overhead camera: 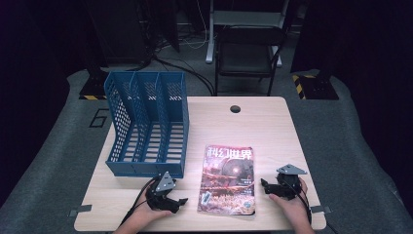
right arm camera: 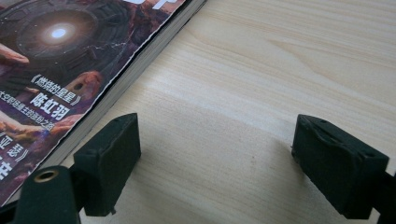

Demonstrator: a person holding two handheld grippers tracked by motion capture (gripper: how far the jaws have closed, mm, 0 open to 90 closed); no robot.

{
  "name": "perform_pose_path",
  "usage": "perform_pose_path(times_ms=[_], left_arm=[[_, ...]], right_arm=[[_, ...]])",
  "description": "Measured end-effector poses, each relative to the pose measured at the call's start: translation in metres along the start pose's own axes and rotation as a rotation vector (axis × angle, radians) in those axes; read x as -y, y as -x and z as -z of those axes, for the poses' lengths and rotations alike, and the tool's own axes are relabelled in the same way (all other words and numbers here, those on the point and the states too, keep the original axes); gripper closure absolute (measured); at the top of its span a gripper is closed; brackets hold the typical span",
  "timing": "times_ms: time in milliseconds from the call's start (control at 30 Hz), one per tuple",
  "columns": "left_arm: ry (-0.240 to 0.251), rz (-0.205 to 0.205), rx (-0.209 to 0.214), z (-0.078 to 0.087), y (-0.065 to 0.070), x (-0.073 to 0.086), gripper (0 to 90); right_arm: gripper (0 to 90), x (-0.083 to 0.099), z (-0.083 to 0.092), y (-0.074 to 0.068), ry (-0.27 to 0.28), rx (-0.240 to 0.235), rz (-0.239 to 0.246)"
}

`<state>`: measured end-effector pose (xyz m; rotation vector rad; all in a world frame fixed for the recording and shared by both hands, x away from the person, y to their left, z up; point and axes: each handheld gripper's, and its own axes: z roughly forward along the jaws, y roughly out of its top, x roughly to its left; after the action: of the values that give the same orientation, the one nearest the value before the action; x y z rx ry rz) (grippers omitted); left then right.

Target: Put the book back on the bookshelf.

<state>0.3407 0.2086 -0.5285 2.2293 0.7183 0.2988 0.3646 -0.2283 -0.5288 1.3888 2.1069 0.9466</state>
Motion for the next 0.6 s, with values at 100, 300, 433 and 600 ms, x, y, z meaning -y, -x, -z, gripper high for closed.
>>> perform_pose_path(times_ms=[100,300,433,600], left_arm=[[-0.032,-0.001,-0.002,0.001,0.001,-0.003,16.6],[-0.041,0.04,0.064,0.009,-0.002,-0.009,27.4],[-0.039,0.06,0.069,0.013,0.0,-0.013,31.6],[-0.045,0.074,0.071,0.011,0.006,-0.018,34.4]], right_arm=[[19.9,0.0,0.002,0.0,-0.007,-0.002,0.003],[34.6,-0.004,0.008,-0.002,-0.038,-0.036,0.003],[38.9,-0.006,0.009,-0.003,-0.045,-0.059,-0.018],[40.4,-0.009,0.013,-0.009,-0.036,-0.072,-0.041]])
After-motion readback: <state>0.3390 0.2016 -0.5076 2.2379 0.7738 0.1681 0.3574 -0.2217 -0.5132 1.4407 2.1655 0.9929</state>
